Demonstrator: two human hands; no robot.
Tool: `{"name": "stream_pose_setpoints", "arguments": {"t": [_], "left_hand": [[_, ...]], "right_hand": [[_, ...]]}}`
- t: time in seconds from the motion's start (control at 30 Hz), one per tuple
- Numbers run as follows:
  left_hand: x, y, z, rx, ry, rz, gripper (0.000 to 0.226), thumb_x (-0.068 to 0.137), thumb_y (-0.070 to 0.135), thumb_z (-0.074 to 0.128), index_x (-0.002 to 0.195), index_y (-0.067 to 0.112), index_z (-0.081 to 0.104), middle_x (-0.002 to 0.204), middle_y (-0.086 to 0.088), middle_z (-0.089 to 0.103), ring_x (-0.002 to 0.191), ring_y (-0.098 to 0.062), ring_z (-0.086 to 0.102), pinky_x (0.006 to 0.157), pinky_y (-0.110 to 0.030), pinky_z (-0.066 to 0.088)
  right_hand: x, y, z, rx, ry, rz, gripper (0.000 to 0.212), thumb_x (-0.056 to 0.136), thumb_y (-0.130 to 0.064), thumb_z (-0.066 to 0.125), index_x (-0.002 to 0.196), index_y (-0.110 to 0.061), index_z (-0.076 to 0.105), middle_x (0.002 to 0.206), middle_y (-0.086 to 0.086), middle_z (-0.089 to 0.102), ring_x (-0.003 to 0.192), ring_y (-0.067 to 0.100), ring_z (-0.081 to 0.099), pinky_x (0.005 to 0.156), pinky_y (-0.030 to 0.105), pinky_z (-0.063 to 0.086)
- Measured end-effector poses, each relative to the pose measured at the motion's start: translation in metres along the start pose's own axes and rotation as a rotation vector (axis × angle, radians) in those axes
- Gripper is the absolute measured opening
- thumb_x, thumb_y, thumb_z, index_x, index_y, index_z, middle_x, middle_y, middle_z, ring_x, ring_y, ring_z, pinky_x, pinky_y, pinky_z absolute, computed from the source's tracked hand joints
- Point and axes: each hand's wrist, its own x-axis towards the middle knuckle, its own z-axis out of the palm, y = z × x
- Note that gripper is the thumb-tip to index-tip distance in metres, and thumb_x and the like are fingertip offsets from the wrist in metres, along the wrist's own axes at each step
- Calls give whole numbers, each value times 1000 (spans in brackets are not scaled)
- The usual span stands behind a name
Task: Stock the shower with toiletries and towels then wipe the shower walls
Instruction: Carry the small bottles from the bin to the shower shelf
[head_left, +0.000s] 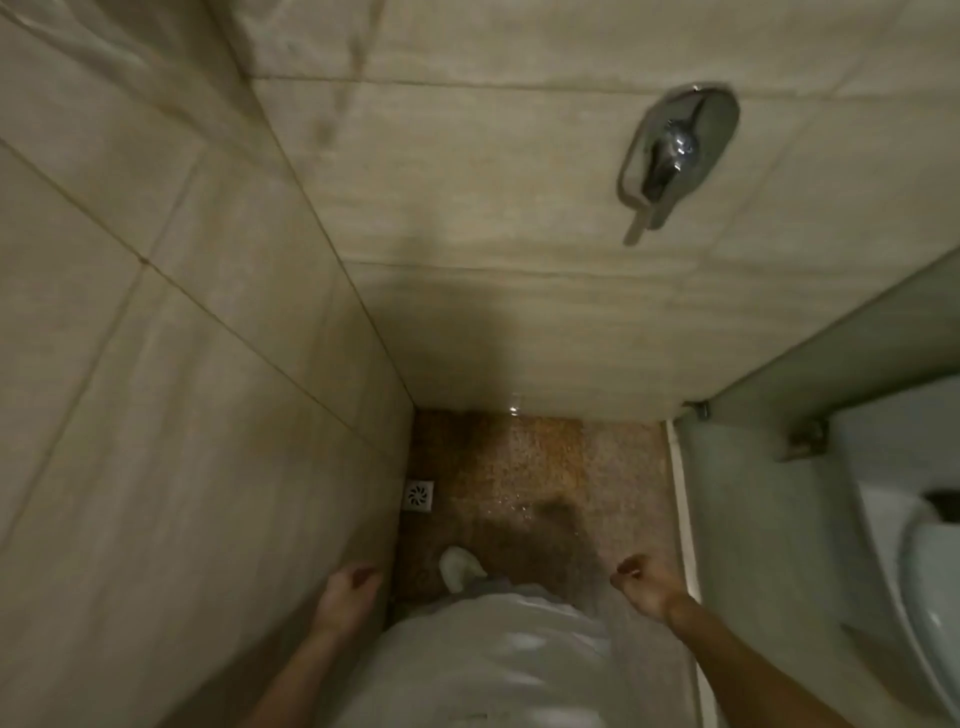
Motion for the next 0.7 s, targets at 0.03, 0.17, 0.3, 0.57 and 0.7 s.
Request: {"name": "stream_pose_setpoints", "arguments": {"t": [0.03, 0.17, 0.3, 0.57, 0.7], "left_hand": [[1, -3, 5, -8, -7, -12, 24, 95, 12, 65, 116, 2, 70, 110, -20, 72, 100, -30, 66, 92, -35, 50], [-9, 7, 20, -14, -24, 11, 20, 95, 12, 65, 113, 6, 69, 106, -15, 71, 97, -25, 64, 88, -30, 46], [-26, 18, 41, 133, -78, 110, 11, 98, 15, 61, 106, 17, 67, 98, -11, 69, 89, -23, 60, 83, -33, 46], [-70, 33, 88, 584, -268, 331, 15, 96, 21, 59, 104, 20, 72, 99, 0, 73, 94, -18, 67, 84, -31, 48], [-85, 49, 116, 746, -317, 391, 13, 97, 25, 59, 106, 26, 69, 108, 0, 70, 102, -20, 63, 92, -31, 46]], "right_hand": [[-8, 13, 4, 33, -2, 28, 23, 95, -26, 63, 116, -17, 63, 111, 4, 65, 97, 17, 60, 80, 25, 48], [-39, 55, 15, 169, 64, 62, 10, 96, -22, 62, 106, -22, 61, 99, 0, 65, 89, 15, 63, 70, 22, 50], [-66, 98, 33, 299, 161, 101, 15, 95, -17, 61, 109, -14, 65, 98, 3, 65, 93, 18, 63, 74, 20, 45], [-149, 198, 107, 626, 239, 241, 19, 96, -26, 63, 111, -16, 65, 106, 6, 69, 98, 19, 60, 83, 24, 43], [-192, 256, 171, 875, 262, 394, 31, 96, -26, 63, 123, -10, 63, 121, 13, 65, 115, 31, 61, 100, 34, 46]]}}
